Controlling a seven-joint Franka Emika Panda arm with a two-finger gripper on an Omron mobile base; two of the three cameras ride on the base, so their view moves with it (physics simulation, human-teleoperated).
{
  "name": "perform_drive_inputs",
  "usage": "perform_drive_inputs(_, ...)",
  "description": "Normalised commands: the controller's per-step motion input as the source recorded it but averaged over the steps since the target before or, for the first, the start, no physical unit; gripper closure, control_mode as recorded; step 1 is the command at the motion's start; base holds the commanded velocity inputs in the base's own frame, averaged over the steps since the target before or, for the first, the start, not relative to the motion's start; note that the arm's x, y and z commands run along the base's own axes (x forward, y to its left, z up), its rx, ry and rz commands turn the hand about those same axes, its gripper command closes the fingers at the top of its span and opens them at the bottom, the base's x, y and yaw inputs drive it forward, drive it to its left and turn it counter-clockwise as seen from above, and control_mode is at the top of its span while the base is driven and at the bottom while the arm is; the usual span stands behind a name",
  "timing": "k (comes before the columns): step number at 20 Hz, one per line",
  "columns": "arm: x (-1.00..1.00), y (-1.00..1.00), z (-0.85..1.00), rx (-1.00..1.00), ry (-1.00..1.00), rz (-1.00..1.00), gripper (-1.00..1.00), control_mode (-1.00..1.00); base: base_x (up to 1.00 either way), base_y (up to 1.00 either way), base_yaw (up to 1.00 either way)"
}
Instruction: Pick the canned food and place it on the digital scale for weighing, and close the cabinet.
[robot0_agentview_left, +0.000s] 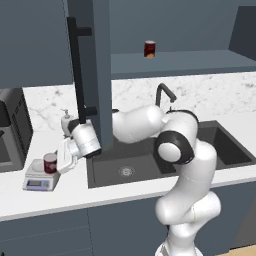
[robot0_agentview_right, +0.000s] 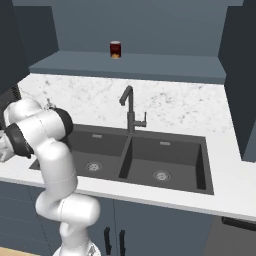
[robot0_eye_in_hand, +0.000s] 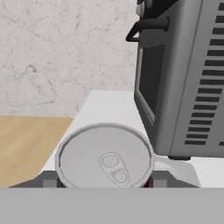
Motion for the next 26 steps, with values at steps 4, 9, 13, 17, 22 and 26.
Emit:
perform_drive_inputs(4,0.3,0.17,-0.03,-0.02,0.0,0.0,1.0,-1.0,0.0,0.0,0.0)
perform_drive_inputs(9,0.3,0.31,-0.23,-0.04,0.0,0.0,1.0,-1.0,0.0,0.0,0.0)
perform_drive_inputs(13,0.13,0.11,-0.21,-0.01,0.0,0.0,1.0,-1.0,0.0,0.0,0.0)
perform_drive_inputs(17,0.07,0.16,-0.21,-0.03,0.0,0.0,-1.0,-1.0,0.0,0.0,0.0)
perform_drive_inputs(22,0.0,0.0,-0.03,0.0,0.0,0.0,-1.0,-1.0,0.0,0.0,0.0)
perform_drive_inputs(26,0.0,0.0,0.0,0.0,-0.09,0.0,-1.0,-1.0,0.0,0.0,0.0)
